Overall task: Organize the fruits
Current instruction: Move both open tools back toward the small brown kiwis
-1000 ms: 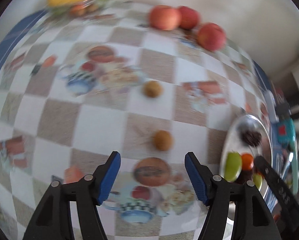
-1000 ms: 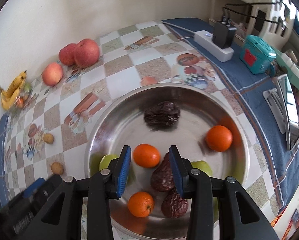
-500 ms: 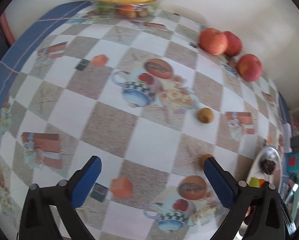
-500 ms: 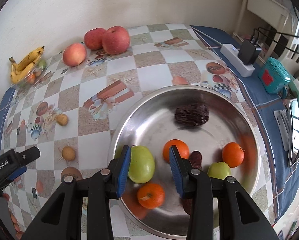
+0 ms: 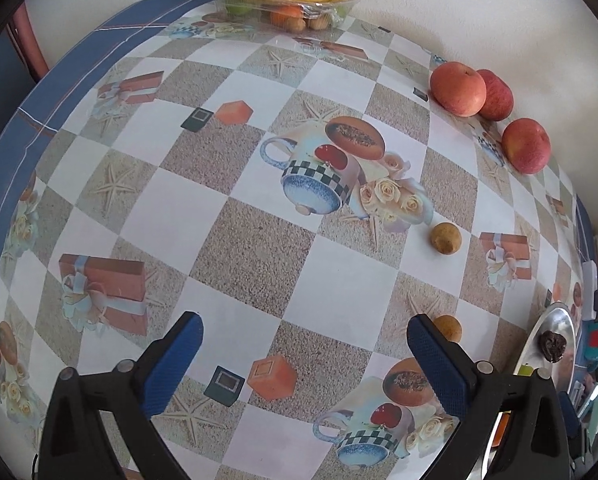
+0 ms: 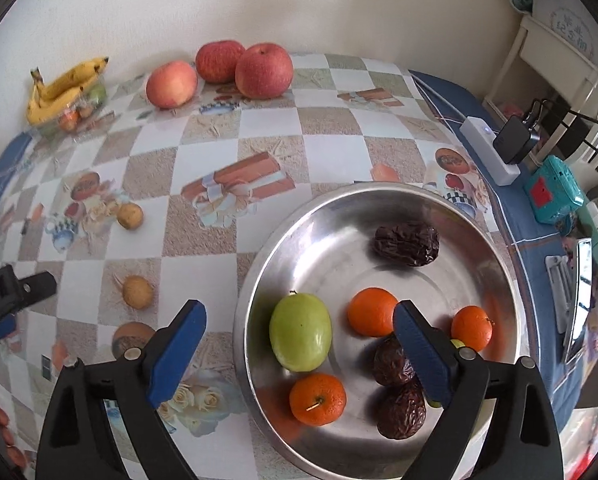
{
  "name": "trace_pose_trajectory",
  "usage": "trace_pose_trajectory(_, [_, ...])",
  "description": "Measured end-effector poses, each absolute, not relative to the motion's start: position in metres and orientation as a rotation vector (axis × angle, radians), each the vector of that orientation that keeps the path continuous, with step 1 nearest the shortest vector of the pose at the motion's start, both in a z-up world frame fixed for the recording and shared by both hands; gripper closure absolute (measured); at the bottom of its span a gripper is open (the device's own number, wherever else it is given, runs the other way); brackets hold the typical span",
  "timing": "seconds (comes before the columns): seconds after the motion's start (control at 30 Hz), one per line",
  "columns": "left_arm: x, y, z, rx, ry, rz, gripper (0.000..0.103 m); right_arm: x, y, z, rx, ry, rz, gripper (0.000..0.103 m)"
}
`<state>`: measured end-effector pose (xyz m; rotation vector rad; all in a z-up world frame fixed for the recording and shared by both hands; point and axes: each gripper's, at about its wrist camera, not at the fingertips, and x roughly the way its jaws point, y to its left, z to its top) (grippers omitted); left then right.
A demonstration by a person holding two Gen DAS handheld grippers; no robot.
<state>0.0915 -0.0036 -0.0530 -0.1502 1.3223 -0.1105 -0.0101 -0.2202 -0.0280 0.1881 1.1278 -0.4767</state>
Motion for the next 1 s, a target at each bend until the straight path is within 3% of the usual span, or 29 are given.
trace_pose_trajectory(0.53, [0.093, -0.005, -0.054, -0.149, 1.328, -0.153, 0.000, -0.006, -0.213, -0.038, 0.172, 1.162, -0.480, 0.008])
trace_pose_trajectory(1.0, [0.119, 0.049, -0.045, -0.185, 1.277, -0.034, 0.000, 0.019, -0.163, -0.034, 0.230, 1.136, -0.310, 0.008])
